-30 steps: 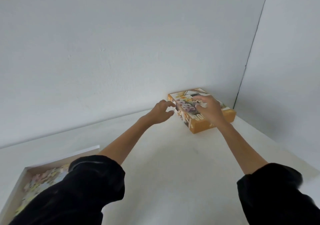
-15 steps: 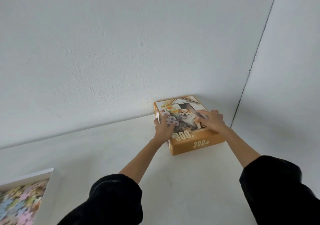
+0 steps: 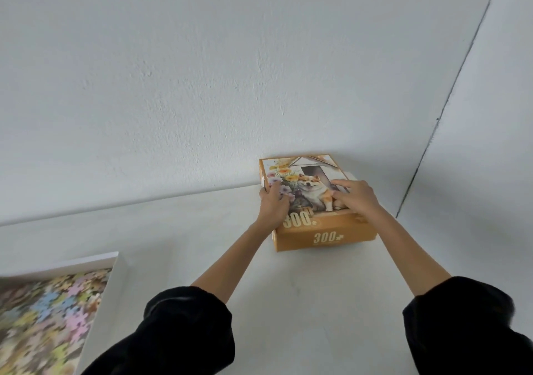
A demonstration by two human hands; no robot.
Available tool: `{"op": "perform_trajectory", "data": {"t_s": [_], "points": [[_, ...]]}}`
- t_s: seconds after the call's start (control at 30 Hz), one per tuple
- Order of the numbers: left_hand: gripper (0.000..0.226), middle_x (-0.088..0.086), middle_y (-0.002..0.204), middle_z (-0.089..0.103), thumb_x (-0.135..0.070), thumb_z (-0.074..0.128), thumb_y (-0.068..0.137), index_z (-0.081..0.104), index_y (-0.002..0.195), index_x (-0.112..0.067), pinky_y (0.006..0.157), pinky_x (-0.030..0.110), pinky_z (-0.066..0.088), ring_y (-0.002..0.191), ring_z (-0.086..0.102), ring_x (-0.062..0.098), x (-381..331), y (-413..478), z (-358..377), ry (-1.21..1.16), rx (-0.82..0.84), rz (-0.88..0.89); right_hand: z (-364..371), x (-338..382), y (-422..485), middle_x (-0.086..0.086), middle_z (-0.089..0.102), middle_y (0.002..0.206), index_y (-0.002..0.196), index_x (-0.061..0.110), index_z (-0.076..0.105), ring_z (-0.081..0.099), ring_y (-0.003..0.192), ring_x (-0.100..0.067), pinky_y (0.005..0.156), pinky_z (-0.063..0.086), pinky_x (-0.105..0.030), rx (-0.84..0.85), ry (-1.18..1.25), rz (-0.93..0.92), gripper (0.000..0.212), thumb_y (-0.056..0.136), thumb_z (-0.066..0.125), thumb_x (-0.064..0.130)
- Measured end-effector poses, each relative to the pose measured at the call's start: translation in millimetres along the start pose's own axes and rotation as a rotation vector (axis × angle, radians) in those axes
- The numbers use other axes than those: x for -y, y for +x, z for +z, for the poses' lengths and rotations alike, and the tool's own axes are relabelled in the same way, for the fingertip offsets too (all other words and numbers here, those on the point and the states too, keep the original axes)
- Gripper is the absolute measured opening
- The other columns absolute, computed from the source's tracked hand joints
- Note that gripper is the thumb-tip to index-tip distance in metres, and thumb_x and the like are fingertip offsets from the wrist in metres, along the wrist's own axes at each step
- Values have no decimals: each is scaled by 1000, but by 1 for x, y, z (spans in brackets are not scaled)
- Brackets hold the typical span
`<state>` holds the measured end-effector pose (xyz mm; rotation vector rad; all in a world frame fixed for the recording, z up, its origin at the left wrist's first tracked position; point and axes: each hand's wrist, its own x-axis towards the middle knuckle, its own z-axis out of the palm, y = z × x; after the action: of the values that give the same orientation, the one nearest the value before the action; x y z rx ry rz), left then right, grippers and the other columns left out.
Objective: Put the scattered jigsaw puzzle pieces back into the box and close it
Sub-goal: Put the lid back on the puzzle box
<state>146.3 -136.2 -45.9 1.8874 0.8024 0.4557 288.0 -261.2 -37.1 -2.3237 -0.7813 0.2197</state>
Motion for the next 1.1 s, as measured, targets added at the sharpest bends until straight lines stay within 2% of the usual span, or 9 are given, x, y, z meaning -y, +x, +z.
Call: {"op": "perform_trajectory", "data": {"t_s": [0.13,0.27,0.43,0.53,0.67,0.87,0.93,1.0,1.1], "points": [[47,15,143,23,-17,40,96,28,142,-17,87,28,45,121,43,30,2,-13,-37,-10,-40,26,4,30,-22,-12,47,137,123,28,57,37,130,-28,96,45,-47,-16,47,-45,39,84,60,34],[44,15,140,35,-25,37,97,33,140,-17,96,42,48,119,48,30,13,-38,-88,-5,-76,46,15,70,-51,-11,48,136,120,31,59,41,128,-28,96,45,-47,-17,92,-103,40,81,63,39],[42,15,137,41,-25,37,96,36,138,-18,97,43,48,118,50,30,34,-80,-163,24,-115,56,43,128,-96,-13,42,137,119,35,59,42,124,-34,101,42,-46,23,153,-135,39,80,63,41],[42,15,133,45,-22,40,94,40,136,-20,93,37,48,114,52,28,48,-108,-212,41,-153,66,66,168,-128,-13,34,138,124,34,55,33,128,-37,107,34,-46,63,151,-153,38,86,58,37],[42,17,133,44,-22,39,96,38,137,-19,73,23,49,111,53,29,72,-146,-270,92,-204,83,98,215,-170,-13,28,134,126,35,52,32,127,-38,103,39,-50,114,188,-184,40,86,57,38],[43,16,136,41,-25,38,97,35,139,-22,73,26,50,113,53,29,109,-202,-334,173,-248,25,147,260,-228,-13,25,136,129,35,49,24,131,-38,106,35,-50,202,224,-220,43,87,57,36],[43,15,137,40,-27,39,96,35,139,-23,73,28,52,112,53,29,122,-219,-347,176,-247,6,159,270,-245,-14,25,135,130,33,48,24,131,-38,108,32,-47,237,223,-226,43,88,56,35],[43,16,136,41,-26,40,96,36,139,-23,65,22,50,110,55,29,134,-233,-358,172,-240,-7,169,277,-262,-15,25,134,132,32,46,24,131,-38,109,29,-42,263,207,-239,44,89,55,35],[42,16,136,42,-25,39,97,37,139,-21,58,16,44,110,55,29,150,-251,-368,173,-242,-30,182,286,-286,-16,24,137,134,32,44,18,133,-35,99,31,-33,259,133,-265,45,90,52,38]]}}
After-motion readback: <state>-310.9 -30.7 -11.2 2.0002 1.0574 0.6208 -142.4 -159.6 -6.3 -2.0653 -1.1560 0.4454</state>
